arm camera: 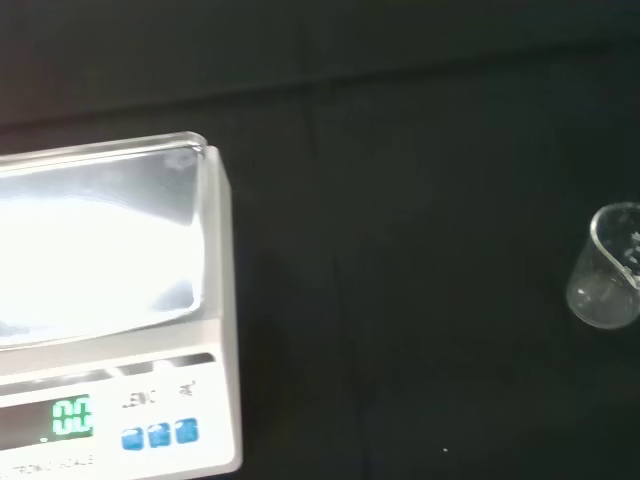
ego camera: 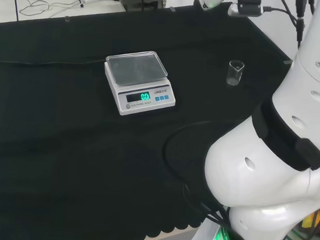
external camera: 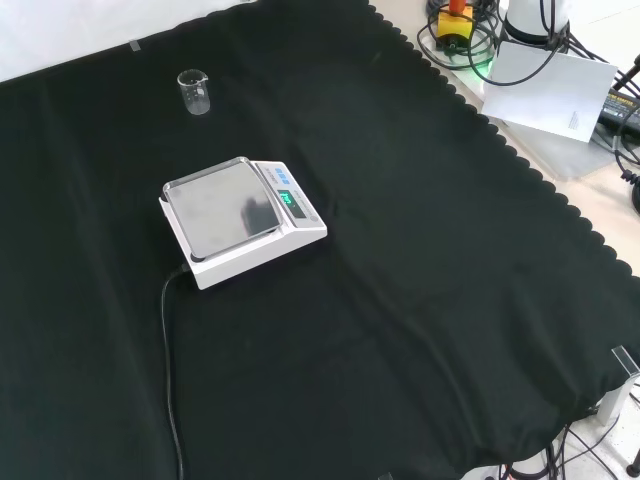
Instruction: Pick up the beaker.
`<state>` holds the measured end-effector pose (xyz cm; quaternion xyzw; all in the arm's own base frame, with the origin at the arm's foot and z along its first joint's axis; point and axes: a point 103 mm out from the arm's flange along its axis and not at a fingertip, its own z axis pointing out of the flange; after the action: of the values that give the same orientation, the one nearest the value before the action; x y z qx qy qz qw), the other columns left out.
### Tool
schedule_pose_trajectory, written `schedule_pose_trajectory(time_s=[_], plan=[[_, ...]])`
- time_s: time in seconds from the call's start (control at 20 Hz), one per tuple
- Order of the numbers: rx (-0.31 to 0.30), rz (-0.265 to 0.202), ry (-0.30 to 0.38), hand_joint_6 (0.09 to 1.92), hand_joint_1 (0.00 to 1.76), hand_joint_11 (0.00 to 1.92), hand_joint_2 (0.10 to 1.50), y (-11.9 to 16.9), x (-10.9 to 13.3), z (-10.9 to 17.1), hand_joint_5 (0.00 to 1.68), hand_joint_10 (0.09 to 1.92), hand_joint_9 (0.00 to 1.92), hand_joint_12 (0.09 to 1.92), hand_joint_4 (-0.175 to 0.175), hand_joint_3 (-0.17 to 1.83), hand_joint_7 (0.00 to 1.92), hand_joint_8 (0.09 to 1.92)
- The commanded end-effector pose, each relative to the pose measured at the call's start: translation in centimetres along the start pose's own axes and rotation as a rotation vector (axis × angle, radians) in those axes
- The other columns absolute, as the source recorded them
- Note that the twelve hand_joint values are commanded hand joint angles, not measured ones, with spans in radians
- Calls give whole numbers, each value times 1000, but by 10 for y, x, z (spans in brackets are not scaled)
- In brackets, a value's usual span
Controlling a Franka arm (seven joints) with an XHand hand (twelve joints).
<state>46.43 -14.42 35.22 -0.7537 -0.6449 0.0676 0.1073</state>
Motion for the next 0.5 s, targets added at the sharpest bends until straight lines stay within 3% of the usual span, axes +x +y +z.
schedule_pose_trajectory(time_s=[0.05, 0.5], plan=[[11, 26, 4, 554, 499, 0, 1097, 25, -33, 15, 477, 756, 462, 1465, -30, -125, 427, 649], [84, 48, 36, 569, 508, 0, 1104, 46, -61, 45, 501, 759, 458, 1459, -34, -127, 431, 654]])
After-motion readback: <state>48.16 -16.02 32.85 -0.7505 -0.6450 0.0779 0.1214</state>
